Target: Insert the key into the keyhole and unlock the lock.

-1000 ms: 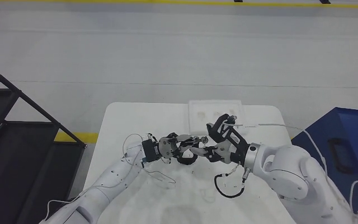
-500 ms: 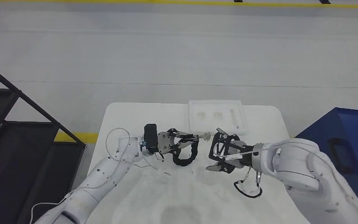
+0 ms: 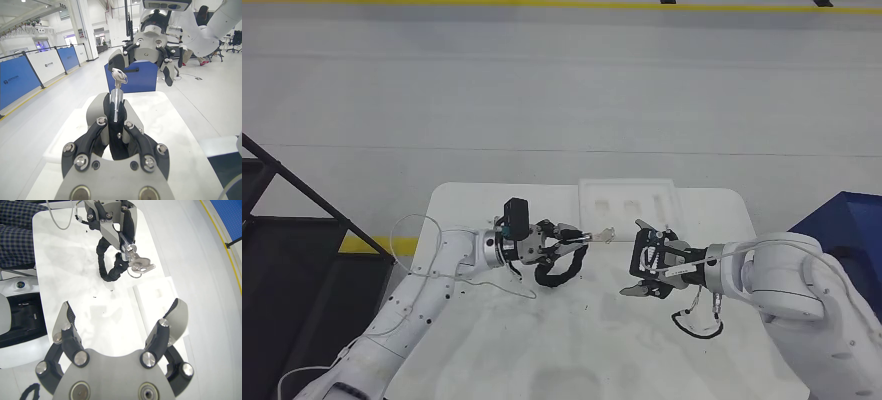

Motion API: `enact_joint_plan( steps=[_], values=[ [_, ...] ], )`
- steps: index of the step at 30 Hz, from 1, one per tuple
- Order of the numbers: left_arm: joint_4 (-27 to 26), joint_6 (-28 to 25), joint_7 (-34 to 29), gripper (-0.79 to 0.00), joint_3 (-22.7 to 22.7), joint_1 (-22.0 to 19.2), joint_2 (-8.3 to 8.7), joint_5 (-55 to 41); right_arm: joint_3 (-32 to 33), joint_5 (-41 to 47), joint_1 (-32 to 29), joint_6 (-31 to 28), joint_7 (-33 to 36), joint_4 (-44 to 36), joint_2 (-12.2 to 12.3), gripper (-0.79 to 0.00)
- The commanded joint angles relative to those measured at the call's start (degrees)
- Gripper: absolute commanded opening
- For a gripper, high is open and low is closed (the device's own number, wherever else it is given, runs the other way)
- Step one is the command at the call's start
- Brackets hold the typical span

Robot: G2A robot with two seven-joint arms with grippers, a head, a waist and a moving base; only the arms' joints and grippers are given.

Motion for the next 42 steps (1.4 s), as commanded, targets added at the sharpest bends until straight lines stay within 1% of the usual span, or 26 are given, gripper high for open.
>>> enact_joint_plan(
  steps=[1,4,6,8,12,17,18,19,20,22,23,24,25,27,32,34,37,41,42],
  values=[
    [-0.9,-0.4,-3.5,-0.785,0.4,-0.1,-0.08,-1.8,0.0,0.0,0.0,0.0,0.0,0.0,0.0,0.0],
    [-1.8,-0.4,-7.2,-0.785,1.3,-0.4,-0.16,-4.2,0.1,-1.7,-0.5,0.1,-2.0,0.3,0.1,0.0],
    [-2.6,-0.4,-8.9,-0.785,1.5,-0.8,-0.24,-5.4,0.6,-3.2,-0.6,-1.8,-4.9,-0.1,0.2,0.0],
    [-3.2,-0.4,-9.9,-0.785,1.7,-0.8,-0.29,-6.1,1.1,-7.6,-0.4,-4.2,-5.9,-0.8,0.4,0.0],
    [-3.6,-0.4,-11.6,-0.785,2.0,-0.7,-0.4,-7.3,1.2,-16.6,-0.7,-9.3,-11.2,-3.1,0.6,0.0],
    [-3.9,0.1,-13.6,-0.785,2.1,-0.9,-0.49,-8.4,0.6,-28.9,-2.5,-11.0,-18.9,-4.6,0.8,0.0],
    [-4.0,0.2,-13.6,-0.785,2.1,-0.8,-0.51,-8.4,0.4,-31.2,-2.8,-11.0,-20.4,-4.9,0.8,-0.031],
    [-4.1,0.1,-13.6,-0.785,2.1,-0.7,-0.52,-8.4,0.3,-33.2,-3.1,-10.9,-22.0,-5.1,0.8,-0.105],
    [-4.2,-0.1,-13.7,-0.785,2.1,-0.6,-0.52,-8.4,0.0,-35.2,-3.3,-11.0,-23.4,-5.4,0.8,-0.219],
    [-4.4,-0.2,-13.8,-0.785,2.0,-0.4,-0.52,-8.3,-0.4,-39.2,-3.6,-10.6,-25.7,-5.8,0.9,-0.326],
    [-4.5,-0.3,-13.8,-0.785,1.9,-0.4,-0.52,-8.3,-0.5,-41.4,-3.7,-9.6,-26.8,-6.3,0.9,-0.403],
    [-4.6,-0.3,-13.9,-0.785,1.9,-0.3,-0.52,-8.3,-0.8,-43.6,-4.0,-8.7,-27.9,-6.8,0.9,-0.422],
    [-4.7,-0.3,-13.9,-0.785,1.8,-0.2,-0.53,-8.3,-1.1,-45.8,-4.3,-8.1,-28.8,-7.3,0.9,-0.468],
    [-4.8,0.2,-13.8,-0.785,1.7,0.0,-0.57,-8.2,-1.7,-49.4,-5.1,-6.8,-30.6,-8.0,1.0,-0.468],
    [-4.8,0.9,-13.3,-0.785,1.6,0.3,-0.68,-7.4,-2.6,-54.8,-6.4,-5.0,-33.5,-8.3,1.1,-0.508],
    [-4.7,0.8,-13.2,-0.785,1.6,0.4,-0.72,-7.4,-2.9,-56.0,-6.7,-4.6,-34.4,-8.5,1.1,-0.52],
    [-4.8,0.8,-13.0,-0.785,1.3,0.4,-0.73,-7.4,-3.2,-57.1,-7.0,-4.2,-35.3,-8.7,1.1,-0.585],
    [-4.9,0.2,-13.0,-0.785,1.0,0.5,-0.73,-7.6,-3.4,-57.9,-7.1,-3.8,-35.7,-8.4,1.0,-0.582],
    [-4.9,0.0,-13.0,-0.785,1.0,0.6,-0.73,-7.6,-3.4,-57.9,-7.1,-3.6,-35.8,-8.4,1.0,-0.594]
  ],
)
